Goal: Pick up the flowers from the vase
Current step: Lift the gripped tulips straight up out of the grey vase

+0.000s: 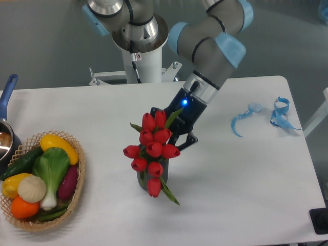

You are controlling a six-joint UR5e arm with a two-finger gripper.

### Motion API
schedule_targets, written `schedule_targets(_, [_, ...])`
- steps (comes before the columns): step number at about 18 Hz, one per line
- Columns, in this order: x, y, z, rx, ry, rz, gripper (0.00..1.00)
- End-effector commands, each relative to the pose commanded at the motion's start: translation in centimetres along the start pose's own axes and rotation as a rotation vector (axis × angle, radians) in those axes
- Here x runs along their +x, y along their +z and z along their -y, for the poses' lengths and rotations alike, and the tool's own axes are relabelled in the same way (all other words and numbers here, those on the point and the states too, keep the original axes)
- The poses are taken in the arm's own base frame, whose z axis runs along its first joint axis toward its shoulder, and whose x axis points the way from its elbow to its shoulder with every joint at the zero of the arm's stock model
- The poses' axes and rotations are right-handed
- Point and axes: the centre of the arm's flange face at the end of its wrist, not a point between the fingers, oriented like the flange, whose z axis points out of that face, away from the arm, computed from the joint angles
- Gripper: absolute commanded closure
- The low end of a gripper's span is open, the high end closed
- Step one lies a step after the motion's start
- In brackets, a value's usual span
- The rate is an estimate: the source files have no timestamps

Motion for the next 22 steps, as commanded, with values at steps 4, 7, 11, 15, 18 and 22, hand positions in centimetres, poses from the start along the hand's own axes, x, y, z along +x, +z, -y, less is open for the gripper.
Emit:
schedule_targets(4, [1.0, -2.1, 3.1, 0.021, -0.02, 0.029, 0.57])
schedule_targets(7, [1.4, -3.5, 5.6, 0.049, -0.039, 0.047, 0.58])
schedule_targets(11, [0.6, -5.8, 9.6, 0.086, -0.07, 0.081, 0.58])
schedule_targets(15, [0.0, -7.4, 12.0, 0.105, -0.074, 0.109, 0.58])
schedule_targets(18, [-1.5, -9.3, 11.6, 0.109, -0.088, 0.15, 0.58])
schedule_targets(22, [-4.9, -12.0, 9.3, 0.103, -0.093, 0.216, 0.58])
